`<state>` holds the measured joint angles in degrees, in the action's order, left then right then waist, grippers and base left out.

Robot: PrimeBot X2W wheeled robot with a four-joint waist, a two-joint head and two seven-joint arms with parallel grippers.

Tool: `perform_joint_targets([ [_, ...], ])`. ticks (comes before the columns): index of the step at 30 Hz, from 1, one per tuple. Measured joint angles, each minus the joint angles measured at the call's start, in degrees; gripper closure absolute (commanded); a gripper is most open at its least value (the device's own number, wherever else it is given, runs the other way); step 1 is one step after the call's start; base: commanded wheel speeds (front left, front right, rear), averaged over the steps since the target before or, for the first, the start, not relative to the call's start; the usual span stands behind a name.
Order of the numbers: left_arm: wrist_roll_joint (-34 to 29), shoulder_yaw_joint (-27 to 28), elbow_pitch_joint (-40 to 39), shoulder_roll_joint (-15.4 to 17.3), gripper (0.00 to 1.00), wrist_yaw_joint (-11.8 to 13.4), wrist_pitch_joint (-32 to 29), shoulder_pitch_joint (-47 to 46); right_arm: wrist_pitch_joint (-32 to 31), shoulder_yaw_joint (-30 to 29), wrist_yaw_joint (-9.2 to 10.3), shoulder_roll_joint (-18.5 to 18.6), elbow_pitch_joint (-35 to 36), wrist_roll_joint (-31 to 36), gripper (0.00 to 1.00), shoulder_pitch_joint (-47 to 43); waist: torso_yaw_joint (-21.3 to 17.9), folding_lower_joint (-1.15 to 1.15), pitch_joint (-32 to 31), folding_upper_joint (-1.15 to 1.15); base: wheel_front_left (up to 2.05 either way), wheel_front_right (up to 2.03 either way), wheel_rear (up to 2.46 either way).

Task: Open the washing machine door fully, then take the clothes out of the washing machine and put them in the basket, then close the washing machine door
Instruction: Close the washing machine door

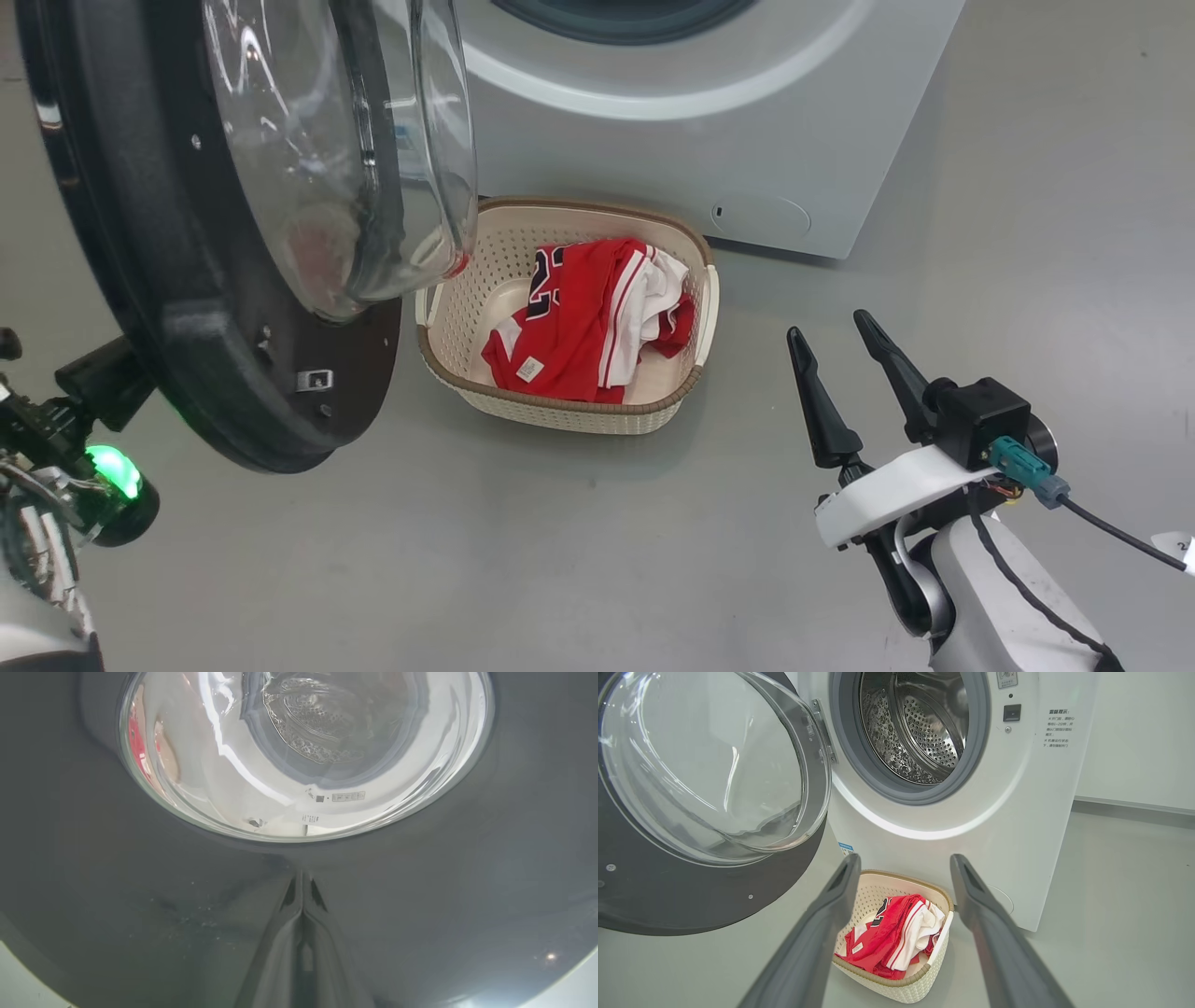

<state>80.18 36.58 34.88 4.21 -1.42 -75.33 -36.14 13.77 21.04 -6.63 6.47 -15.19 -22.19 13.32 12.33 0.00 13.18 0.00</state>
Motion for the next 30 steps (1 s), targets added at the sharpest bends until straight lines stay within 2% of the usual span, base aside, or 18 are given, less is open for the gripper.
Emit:
perform_joint_targets([
  [5,0.00,-1.27,-2.75,-2.19,1.00,-0.32,-1.02,1.65,0.01,0.01,0.00,-0.10,-0.11,-0.01,0.00,-0.04,-0.11,0.00,-0.51,0.00,0.00,0.00,0.00],
  [13,-0.22,-1.45,-6.72,-2.27,1.00,-0.55,-0.04,4.50,0.14,0.05,0.00,-0.27,-0.35,-0.48,0.00,-0.52,-0.34,0.00,-1.12,0.00,0.00,0.00,0.00],
  [15,-1.21,-1.58,-8.28,-2.25,1.00,-2.04,1.43,5.10,0.15,-0.02,0.00,-0.27,-0.65,-0.48,0.00,-0.88,-0.35,0.00,-1.35,0.00,0.00,0.00,0.00],
  [17,-4.78,-2.26,-10.48,-1.96,1.00,-4.15,3.87,6.21,0.15,-0.22,0.00,-0.26,-1.10,-0.52,0.00,-1.10,-0.30,0.00,-1.74,0.00,0.00,0.00,0.00],
  [19,-7.45,-2.77,-12.07,-1.55,1.00,-4.92,5.78,7.67,0.15,-0.41,0.00,-0.27,-1.29,-0.58,0.00,-1.34,-0.18,0.00,-2.21,0.00,0.00,0.00,0.00],
  [21,-8.83,-2.91,-13.56,-1.42,1.00,-5.14,7.92,9.28,0.16,-0.54,0.00,-0.27,-1.46,-0.62,0.00,-1.88,-0.02,0.00,-2.73,0.00,0.00,0.00,0.00],
  [30,-22.82,-5.59,-23.13,0.81,1.00,-5.94,21.37,18.04,0.16,-0.91,0.00,-0.43,-1.93,-1.49,0.00,-3.41,0.99,0.00,-5.39,0.00,0.00,0.00,0.00],
])
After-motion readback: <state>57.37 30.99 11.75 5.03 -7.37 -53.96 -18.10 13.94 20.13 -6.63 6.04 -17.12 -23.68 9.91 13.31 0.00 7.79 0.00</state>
